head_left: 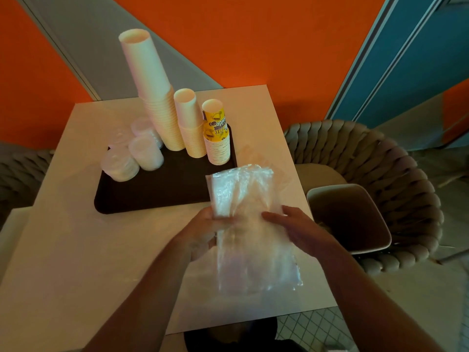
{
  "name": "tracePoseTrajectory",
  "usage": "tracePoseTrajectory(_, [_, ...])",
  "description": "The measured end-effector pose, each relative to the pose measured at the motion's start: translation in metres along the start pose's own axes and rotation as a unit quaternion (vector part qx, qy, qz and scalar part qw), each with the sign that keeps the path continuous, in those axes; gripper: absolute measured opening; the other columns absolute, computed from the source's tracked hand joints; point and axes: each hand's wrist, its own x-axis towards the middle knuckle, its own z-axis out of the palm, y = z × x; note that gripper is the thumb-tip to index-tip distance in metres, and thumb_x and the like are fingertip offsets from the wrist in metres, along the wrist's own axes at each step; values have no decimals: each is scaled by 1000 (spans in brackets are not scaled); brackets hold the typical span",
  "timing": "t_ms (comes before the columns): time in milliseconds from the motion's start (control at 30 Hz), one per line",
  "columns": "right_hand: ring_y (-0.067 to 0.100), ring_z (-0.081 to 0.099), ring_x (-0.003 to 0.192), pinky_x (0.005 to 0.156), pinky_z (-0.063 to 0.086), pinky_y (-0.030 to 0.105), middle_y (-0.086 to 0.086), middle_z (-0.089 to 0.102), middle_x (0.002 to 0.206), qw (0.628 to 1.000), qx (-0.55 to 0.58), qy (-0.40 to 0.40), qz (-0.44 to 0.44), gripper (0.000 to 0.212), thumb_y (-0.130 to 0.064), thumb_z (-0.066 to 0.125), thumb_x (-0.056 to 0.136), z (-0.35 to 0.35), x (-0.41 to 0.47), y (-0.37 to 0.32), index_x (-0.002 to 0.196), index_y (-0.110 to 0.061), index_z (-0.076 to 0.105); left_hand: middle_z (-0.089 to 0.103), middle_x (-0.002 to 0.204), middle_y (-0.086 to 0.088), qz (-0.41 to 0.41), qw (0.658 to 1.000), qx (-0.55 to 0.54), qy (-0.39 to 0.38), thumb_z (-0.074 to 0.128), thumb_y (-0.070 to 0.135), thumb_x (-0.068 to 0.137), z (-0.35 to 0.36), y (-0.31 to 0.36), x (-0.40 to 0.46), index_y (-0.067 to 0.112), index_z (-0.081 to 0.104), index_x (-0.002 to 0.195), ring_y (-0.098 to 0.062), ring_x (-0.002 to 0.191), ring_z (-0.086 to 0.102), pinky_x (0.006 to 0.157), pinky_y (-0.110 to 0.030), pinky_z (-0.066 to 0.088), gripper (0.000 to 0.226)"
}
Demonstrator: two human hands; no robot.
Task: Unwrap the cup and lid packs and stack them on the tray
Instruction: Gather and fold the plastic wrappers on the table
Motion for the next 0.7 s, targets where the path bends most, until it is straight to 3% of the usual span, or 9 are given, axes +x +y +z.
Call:
tracePoseTrajectory(100, [34,73,104,91,59,46,19,74,112,998,18,-52,6,36,-15,75,87,5,-4,-11,118,3,69,75,111,-12,19,1000,-3,-13,71,5,87,-5,12,-10,10,67,119,-27,101,73,84,-42,59,33])
tracePoseTrajectory(167, [33,74,94,83,61,42,21,74,108,999,15,-42,-13,34,-14,75,87,9,-5,-17,113,6,70,75,113,-9,12,999,7,-30,71,11,88,-7,16,-19,15,66,121,-27,104,72,91,-48,57,34])
tracePoseTrajectory(267, [26,74,85,76,62,37,20,74,102,998,22,-46,-35,28,-14,73,87,15,-6,-26,108,5,71,75,112,-8,1,999,21,-48,69,15,90,-6,15,-31,17,64,123,-26,105,72,91,-47,57,33])
tracePoseTrajectory(400, [28,73,98,85,61,36,20,73,113,994,15,-102,-33,36,-12,72,84,14,-14,-40,118,-1,68,75,110,-12,38,999,-14,-32,65,14,93,-10,20,-39,10,65,122,-27,103,72,90,-41,57,29])
tracePoseTrajectory(500, [25,73,93,88,60,36,18,74,110,991,17,-124,-39,31,-12,72,81,14,-17,-49,112,-5,72,74,111,-14,48,998,-34,-29,65,19,93,-15,28,-44,10,66,121,-26,103,72,91,-43,58,30])
tracePoseTrajectory(600, [18,75,79,72,63,29,13,76,95,990,30,-126,-46,14,-8,67,87,18,-20,-61,98,-7,75,75,109,-14,58,997,-40,-29,61,17,96,-20,33,-46,5,64,124,-22,99,73,84,-36,61,31])
tracePoseTrajectory(700, [18,74,70,60,60,28,10,76,82,991,37,-123,-46,20,-1,58,96,21,-25,-73,91,-9,75,76,106,-10,75,995,-45,-40,58,19,96,-26,38,-50,8,66,119,-18,96,74,73,-28,60,26])
